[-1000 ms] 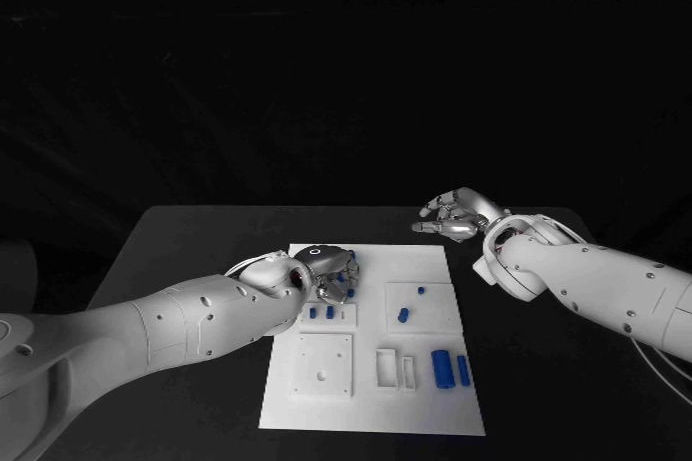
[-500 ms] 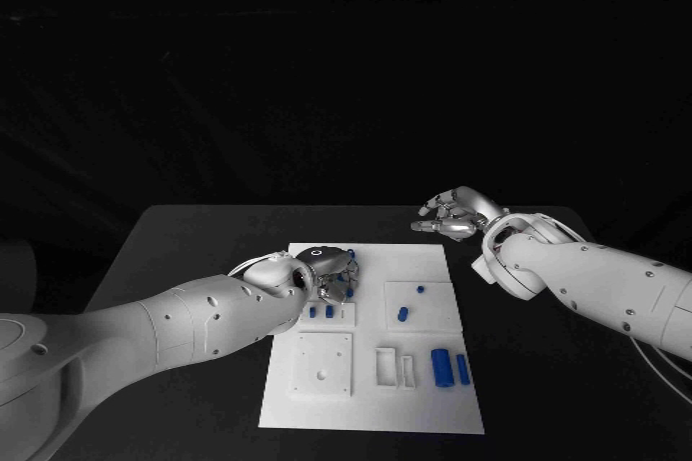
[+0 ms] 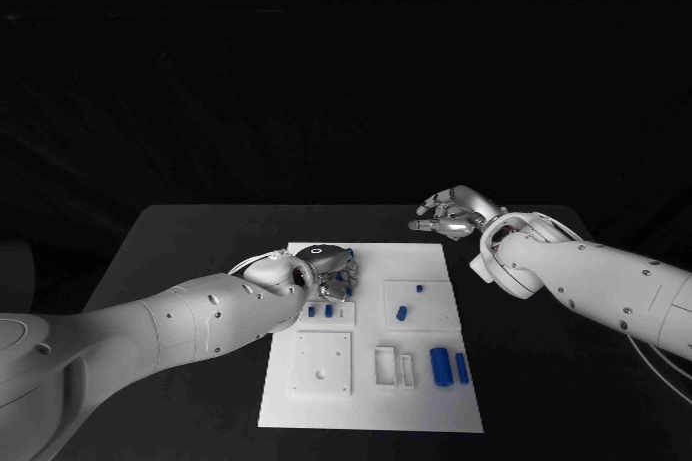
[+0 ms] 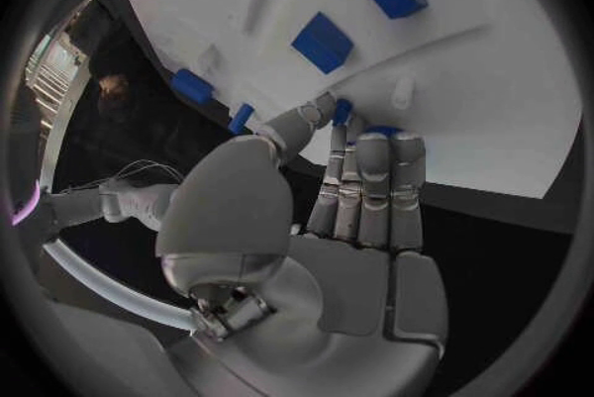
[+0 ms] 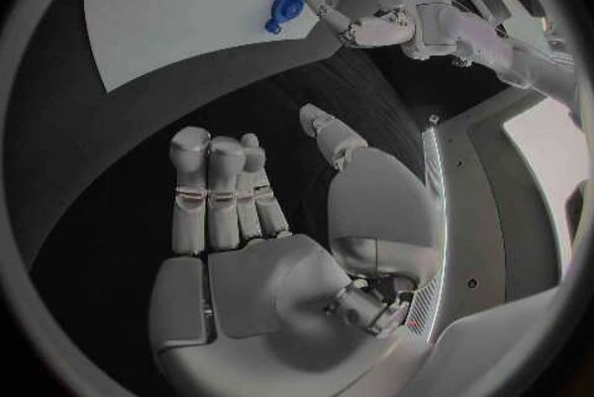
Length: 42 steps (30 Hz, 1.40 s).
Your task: Assemble the parts on the task board
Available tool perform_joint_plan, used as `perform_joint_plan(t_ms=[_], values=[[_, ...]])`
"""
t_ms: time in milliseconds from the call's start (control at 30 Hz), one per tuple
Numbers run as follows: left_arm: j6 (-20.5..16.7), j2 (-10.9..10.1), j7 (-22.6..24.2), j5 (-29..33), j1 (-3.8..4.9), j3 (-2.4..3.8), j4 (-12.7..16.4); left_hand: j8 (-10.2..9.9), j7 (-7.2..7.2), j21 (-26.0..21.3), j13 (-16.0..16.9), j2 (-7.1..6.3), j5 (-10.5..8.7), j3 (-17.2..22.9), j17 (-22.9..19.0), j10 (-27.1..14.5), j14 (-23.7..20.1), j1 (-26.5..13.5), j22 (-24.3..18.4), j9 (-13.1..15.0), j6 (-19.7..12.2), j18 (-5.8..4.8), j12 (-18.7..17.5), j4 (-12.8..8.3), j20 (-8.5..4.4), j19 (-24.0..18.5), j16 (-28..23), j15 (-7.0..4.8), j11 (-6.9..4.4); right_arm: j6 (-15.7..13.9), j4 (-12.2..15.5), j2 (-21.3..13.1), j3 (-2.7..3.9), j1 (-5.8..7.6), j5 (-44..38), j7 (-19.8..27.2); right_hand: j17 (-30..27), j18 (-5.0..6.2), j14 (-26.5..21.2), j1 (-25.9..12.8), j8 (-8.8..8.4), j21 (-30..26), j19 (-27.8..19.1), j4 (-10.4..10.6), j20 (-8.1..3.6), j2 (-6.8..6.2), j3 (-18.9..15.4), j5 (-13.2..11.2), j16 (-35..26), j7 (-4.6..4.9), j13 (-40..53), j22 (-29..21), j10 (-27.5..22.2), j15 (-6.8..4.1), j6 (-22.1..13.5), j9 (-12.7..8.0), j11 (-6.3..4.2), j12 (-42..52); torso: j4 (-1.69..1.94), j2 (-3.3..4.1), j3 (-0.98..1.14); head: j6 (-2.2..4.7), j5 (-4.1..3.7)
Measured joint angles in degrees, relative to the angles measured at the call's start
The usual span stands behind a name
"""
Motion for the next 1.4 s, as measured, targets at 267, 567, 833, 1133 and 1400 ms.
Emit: perform_joint_plan(t_ms=[267, 567, 833, 1133, 1400], values=[[0.7, 0.2, -0.1, -0.3, 0.00, 0.00, -0.3, 0.8, -0.89, 1.1, 0.8, 1.20, -0.26, 0.3, 0.2, 3.3, 1.4, 0.7, 0.0, 0.0, 2.1, 0.08, 1.3, -0.6, -0.53, 1.3, 1.2, -1.00, -1.11, 0.0, 0.0, 0.0, 0.00, 0.00, 0.0, 0.0, 0.0, 0.00, 0.1, 0.0, 0.00, 0.0, 0.0, 0.0, 0.00, 0.00, 0.0, 0.0, 0.0, 0.06, 0.0, 0.0, 0.0, -0.14, -0.1, 0.0, 0.00, 0.0, 0.02, 0.00, 0.01, -0.31, -0.09], [0.3, 0.6, 0.0, -0.7, -0.25, 0.04, -0.9, 1.2, -1.40, 1.8, 1.4, 1.70, -0.37, 0.3, 0.1, 4.7, 2.6, 1.2, 0.0, -0.1, 3.7, 0.23, 1.8, -1.0, -1.33, 2.1, 1.7, -1.82, -1.93, 0.0, 0.0, 0.0, -0.01, 0.00, 0.0, 0.0, 0.0, 0.00, 0.1, 0.0, 0.00, 0.0, 0.1, 0.0, 0.09, -0.01, 0.0, 0.0, 0.0, 0.05, 0.0, 0.0, 0.0, -0.14, -0.1, 0.0, 0.00, 0.0, 0.04, -0.05, -0.03, -0.53, -0.19], [-0.9, 0.5, 0.1, -0.8, -0.52, -0.06, -0.8, 1.2, -1.63, 1.8, 1.7, 3.00, -0.56, 0.4, 0.0, 5.3, 3.4, 0.9, 0.0, -0.1, 4.5, 0.23, 2.0, -1.2, -1.47, 2.8, 2.1, -2.16, -2.27, 0.0, 0.0, 0.0, -0.01, 0.00, 0.0, 0.0, 0.0, 0.00, 0.1, 0.0, 0.00, 0.0, 0.1, 0.0, 0.09, -0.01, 0.0, 0.0, 0.0, 0.04, -0.1, 0.0, 0.0, -0.14, -0.1, 0.0, 0.00, 0.2, 0.05, -0.08, -0.05, -0.59, -0.25], [-2.8, -0.8, 0.5, 0.0, -0.98, -0.29, 0.5, 1.5, -2.02, 2.3, 2.3, 3.36, -0.25, 0.4, -0.2, 6.6, 4.7, 0.7, 0.0, -0.2, 5.3, 0.15, 2.3, -1.2, -1.97, 4.0, 2.4, -2.64, -2.52, 0.0, 0.0, 0.0, 0.00, 0.00, 0.0, 0.0, 0.0, 0.00, 0.1, 0.0, 0.00, 0.0, 0.1, 0.0, 0.09, -0.01, 0.0, 0.0, 0.0, -0.02, -0.1, 0.0, 0.0, -0.14, 0.0, 0.0, 0.00, 0.2, 0.09, -0.10, -0.04, -0.40, -0.15], [-4.8, -2.5, 1.2, 3.5, -1.34, -0.09, 2.2, 1.4, -2.06, 2.5, 2.5, 3.37, 0.09, 0.3, -0.3, 6.8, 5.2, 0.7, 0.0, -0.3, 5.9, -0.19, 2.3, -1.3, -2.08, 4.5, 2.4, -2.76, -2.69, 0.0, -0.1, 0.1, 0.00, 0.00, 0.0, 0.0, 0.0, 0.00, 0.1, 0.0, 0.00, 0.0, 0.1, 0.0, 0.10, -0.01, 0.0, 0.0, 0.0, -0.05, -0.1, 0.0, 0.0, -0.14, 0.0, 0.0, 0.00, 0.2, 0.06, -0.13, -0.04, -0.14, -0.05]])
